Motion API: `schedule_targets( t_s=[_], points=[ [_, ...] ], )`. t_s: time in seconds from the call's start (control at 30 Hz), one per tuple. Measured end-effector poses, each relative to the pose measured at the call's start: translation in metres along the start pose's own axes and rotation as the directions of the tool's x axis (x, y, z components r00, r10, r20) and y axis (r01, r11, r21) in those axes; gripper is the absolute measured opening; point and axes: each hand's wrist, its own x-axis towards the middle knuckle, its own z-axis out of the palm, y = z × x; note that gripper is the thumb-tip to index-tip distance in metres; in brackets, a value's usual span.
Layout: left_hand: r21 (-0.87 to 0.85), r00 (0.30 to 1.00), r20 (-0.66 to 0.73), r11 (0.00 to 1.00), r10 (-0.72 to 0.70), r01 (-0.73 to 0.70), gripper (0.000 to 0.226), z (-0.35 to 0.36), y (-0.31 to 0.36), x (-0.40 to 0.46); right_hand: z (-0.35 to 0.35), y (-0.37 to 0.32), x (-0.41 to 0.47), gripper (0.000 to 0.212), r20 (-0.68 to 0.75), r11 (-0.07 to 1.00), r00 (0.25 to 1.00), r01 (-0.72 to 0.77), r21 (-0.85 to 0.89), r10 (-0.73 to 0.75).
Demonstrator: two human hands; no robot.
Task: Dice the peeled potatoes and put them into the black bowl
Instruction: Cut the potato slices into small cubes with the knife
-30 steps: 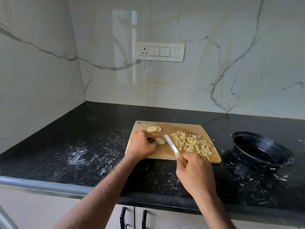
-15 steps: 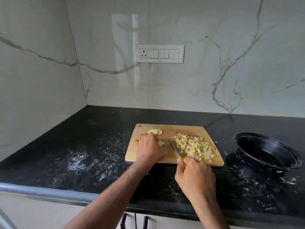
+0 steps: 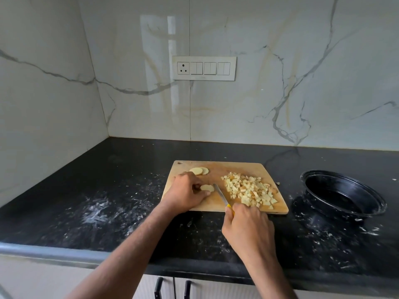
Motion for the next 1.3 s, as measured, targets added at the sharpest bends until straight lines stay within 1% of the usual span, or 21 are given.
schedule_targets(
  t_s=[0.2, 0.33, 0.47, 0.57, 0.9, 1.07, 1.17, 1.3],
  points=[
    [0.024, 0.999, 0.032, 1.0, -0.017, 0.016, 0.031, 0.006, -0.003, 0.001, 0.003, -0.004, 0.002, 0.033, -0.01, 0.999, 0.999, 0.044, 0.014, -0.044],
    [0.005, 0.999, 0.032, 1.0, -0.013, 0.013, 0.031, 0.004, -0.001, 0.001, 0.004, -0.003, 0.001, 0.033, -0.038, 1.0, 0.999, 0.027, 0.004, -0.026],
    [-0.066, 0.999, 0.027, 0.998, 0.02, -0.018, 0.032, 0.001, -0.003, -0.001, 0.007, -0.001, 0.008, 0.032, -0.062, 0.999, 0.998, 0.01, 0.032, -0.008],
    [-0.031, 0.999, 0.043, 0.999, 0.022, -0.02, 0.034, 0.002, -0.002, 0.0, 0.012, -0.003, 0.017, 0.032, -0.068, 0.998, 0.997, 0.024, 0.05, -0.021],
    [-0.061, 0.992, -0.004, 0.991, -0.123, 0.122, 0.025, 0.007, -0.005, 0.005, 0.023, -0.018, 0.028, 0.033, -0.08, 0.997, 0.995, 0.068, 0.038, -0.065],
    [-0.089, 0.98, 0.009, 0.976, -0.198, 0.198, 0.026, 0.009, -0.004, 0.007, 0.017, -0.019, 0.026, 0.029, -0.063, 0.995, 0.994, 0.088, 0.053, -0.085],
    [-0.075, 0.974, 0.006, 0.972, -0.225, 0.224, 0.029, 0.009, -0.003, 0.007, 0.017, -0.018, 0.024, 0.027, -0.065, 0.993, 0.993, 0.106, 0.053, -0.103],
    [-0.097, 0.964, 0.011, 0.959, -0.267, 0.267, 0.032, 0.009, -0.001, 0.007, 0.018, -0.013, 0.016, 0.026, -0.05, 0.991, 0.991, 0.126, 0.034, -0.124]
  ],
)
